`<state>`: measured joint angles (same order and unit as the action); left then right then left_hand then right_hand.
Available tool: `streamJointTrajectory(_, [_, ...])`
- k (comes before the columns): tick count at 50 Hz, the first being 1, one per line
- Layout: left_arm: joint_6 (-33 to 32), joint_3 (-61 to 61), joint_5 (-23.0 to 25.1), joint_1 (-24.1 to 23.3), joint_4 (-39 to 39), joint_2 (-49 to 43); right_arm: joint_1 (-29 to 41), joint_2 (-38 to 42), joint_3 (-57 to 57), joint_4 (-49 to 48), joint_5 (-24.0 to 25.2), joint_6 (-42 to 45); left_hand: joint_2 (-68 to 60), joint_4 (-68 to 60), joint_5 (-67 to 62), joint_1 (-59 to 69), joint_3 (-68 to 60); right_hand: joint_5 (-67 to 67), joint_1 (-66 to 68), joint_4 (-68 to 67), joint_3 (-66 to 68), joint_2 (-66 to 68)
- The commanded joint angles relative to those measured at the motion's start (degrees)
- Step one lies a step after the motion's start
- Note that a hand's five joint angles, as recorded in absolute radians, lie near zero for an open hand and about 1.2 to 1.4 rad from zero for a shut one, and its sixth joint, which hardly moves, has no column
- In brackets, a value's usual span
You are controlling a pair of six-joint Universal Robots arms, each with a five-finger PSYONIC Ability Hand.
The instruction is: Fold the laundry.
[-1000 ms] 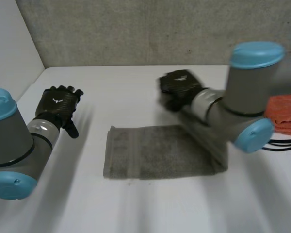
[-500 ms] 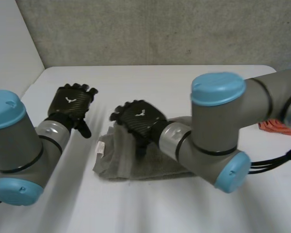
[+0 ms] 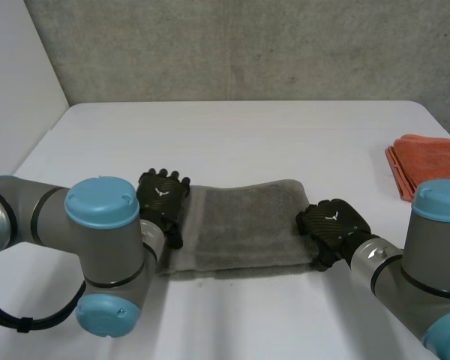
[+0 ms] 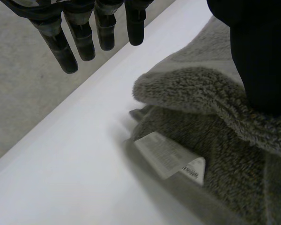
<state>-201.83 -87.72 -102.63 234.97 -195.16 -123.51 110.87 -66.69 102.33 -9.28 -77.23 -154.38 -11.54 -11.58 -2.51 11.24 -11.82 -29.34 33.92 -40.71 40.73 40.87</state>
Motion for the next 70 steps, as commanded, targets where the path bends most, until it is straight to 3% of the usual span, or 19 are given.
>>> streamJointTrajectory(1, [-1.11,-2.72,-1.17,-0.3,-0.22,3.8,0.23,1.13,-0.29,0.14,-0.02,0.93,1.32,1.36,2.29,-1.02,1.6,-7.91,13.34,-6.55,6.53,6.39])
streamJointTrajectory(9, [-0.85,-4.3,-1.17,-0.56,-0.04,6.35,0.4,1.04,0.59,-1.53,0.06,0.22,1.54,1.58,2.51,-1.24,1.82,-15.47,20.9,-14.11,14.08,13.95])
streamJointTrajectory(19, [-0.76,-5.89,-1.08,-0.3,-0.05,9.42,0.49,1.21,0.5,-1.62,0.41,-2.32,1.54,1.58,2.51,-1.24,1.82,-9.93,15.35,-8.56,8.54,8.4])
streamJointTrajectory(23, [-0.76,-5.97,-1.08,0.05,-0.05,10.3,-0.12,1.39,-0.11,-1.71,0.85,-5.13,1.54,1.58,2.51,-1.24,1.82,-18.65,24.08,-17.28,17.26,17.13])
streamJointTrajectory(24, [-0.76,-5.97,-1.08,0.05,-0.05,10.39,-0.21,1.48,-0.2,-1.8,0.94,-6.09,1.54,1.58,2.51,-1.24,1.82,-33.83,39.26,-32.47,32.44,32.31])
streamJointTrajectory(25, [-0.76,-5.97,-1.08,0.05,-0.05,10.39,-0.3,1.48,-0.2,-1.8,0.94,-6.45,1.54,1.58,2.51,-1.24,1.82,-40.59,46.02,-39.22,39.2,39.07])
streamJointTrajectory(29, [-0.76,-5.89,-1.08,-0.04,-0.05,10.65,-0.21,1.3,0.42,-1.8,1.03,-7.16,1.54,1.58,2.51,-1.24,1.82,-40.66,46.08,-39.29,39.27,39.13])
streamJointTrajectory(37, [-0.67,-6.41,-1.17,0.31,0.04,13.02,-2.14,-3.43,3.58,-1.09,0.59,-4.53,1.54,1.58,2.51,-1.24,1.82,-40.66,46.08,-39.29,39.27,39.13])
streamJointTrajectory(45, [-0.58,-7.47,-1.08,2.51,-0.04,16.1,-5.4,-9.24,1.57,-1.18,-0.02,5.4,1.54,1.58,2.51,-1.24,1.82,-40.66,46.08,-39.29,39.27,39.13])
streamJointTrajectory(49, [-0.06,-7.47,-1.08,2.77,-0.05,16.81,-1.02,-9.07,-3.53,-0.92,-0.2,7.78,1.54,1.58,2.51,-1.24,1.82,-40.66,46.08,-39.29,39.27,39.13])
streamJointTrajectory(53, [1.08,-7.47,-1.17,3.21,-0.05,17.42,11.62,-6.53,-9.5,-0.92,1.03,8.31,1.54,1.58,2.51,-1.24,1.82,-40.66,46.08,-39.29,39.27,39.13])
streamJointTrajectory(57, [2.14,-7.47,-1.17,3.57,-0.05,17.42,19.1,-1.97,-12.5,-0.92,1.38,9.36,1.54,1.58,2.51,-1.24,1.82,-40.66,46.08,-39.29,39.27,39.13])
streamJointTrajectory(64, [3.64,-7.47,-1.17,3.57,0.04,17.42,25.63,3.41,-12.94,-0.57,5.69,14.9,1.54,1.58,2.51,-1.24,1.82,-40.66,46.08,-39.29,39.27,39.13])
streamJointTrajectory(69, [4.08,-7.29,-1.08,3.22,-0.05,17.33,25.63,3.06,-12.42,-0.65,5.34,11.59,1.54,1.58,2.51,-1.24,1.82,29.12,-23.7,30.49,-30.51,-30.65])
streamJointTrajectory(70, [4.16,-7.21,-1.08,3.13,-0.05,17.25,25.45,2.71,-12.59,-0.65,5.08,9.91,1.54,1.58,2.51,-1.24,1.82,29.34,-23.92,30.71,-30.73,-30.87])
